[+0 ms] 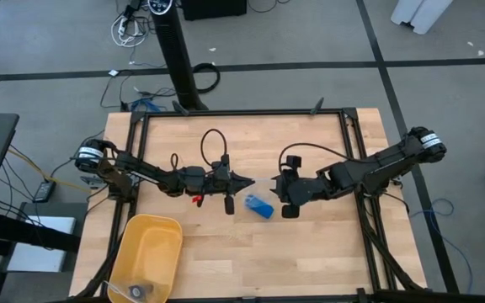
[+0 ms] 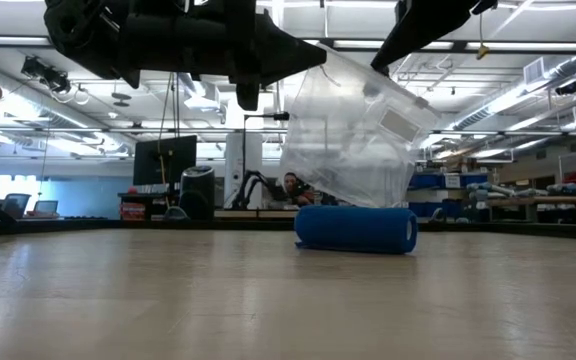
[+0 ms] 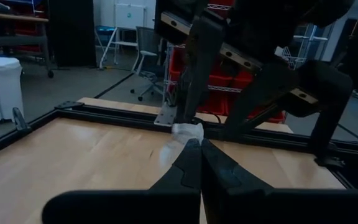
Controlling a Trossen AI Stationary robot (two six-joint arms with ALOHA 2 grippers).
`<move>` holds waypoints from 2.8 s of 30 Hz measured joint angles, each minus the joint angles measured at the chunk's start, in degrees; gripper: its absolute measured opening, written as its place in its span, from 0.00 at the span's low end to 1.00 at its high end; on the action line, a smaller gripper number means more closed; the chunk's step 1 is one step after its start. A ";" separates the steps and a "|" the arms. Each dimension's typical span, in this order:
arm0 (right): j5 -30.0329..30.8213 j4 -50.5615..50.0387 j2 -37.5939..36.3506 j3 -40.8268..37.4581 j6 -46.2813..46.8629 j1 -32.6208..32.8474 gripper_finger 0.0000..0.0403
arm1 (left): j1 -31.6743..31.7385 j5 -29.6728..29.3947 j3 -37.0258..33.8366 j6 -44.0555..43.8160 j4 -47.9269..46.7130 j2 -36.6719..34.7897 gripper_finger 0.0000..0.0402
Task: Roll bandage
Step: Open the zip bag
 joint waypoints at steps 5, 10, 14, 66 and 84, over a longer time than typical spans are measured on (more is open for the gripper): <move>-0.72 0.00 0.00 0.00 -0.03 -0.32 0.38 | 0.00 0.00 0.00 -0.30 0.04 0.00 0.00; -4.22 0.00 0.00 0.00 -0.02 -1.19 0.38 | 0.00 0.01 0.00 -0.84 0.03 0.00 0.00; -4.81 0.00 0.00 0.00 -0.03 -2.22 0.38 | 0.00 0.00 0.00 -0.84 0.05 0.00 0.00; -7.08 0.23 -0.70 -0.04 -11.07 -3.08 0.00 | -0.04 5.36 2.74 -2.48 -3.30 0.00 0.21; -8.87 0.24 -0.70 -0.03 -8.78 -2.98 0.04 | -0.04 3.81 6.25 2.68 -11.68 0.00 0.01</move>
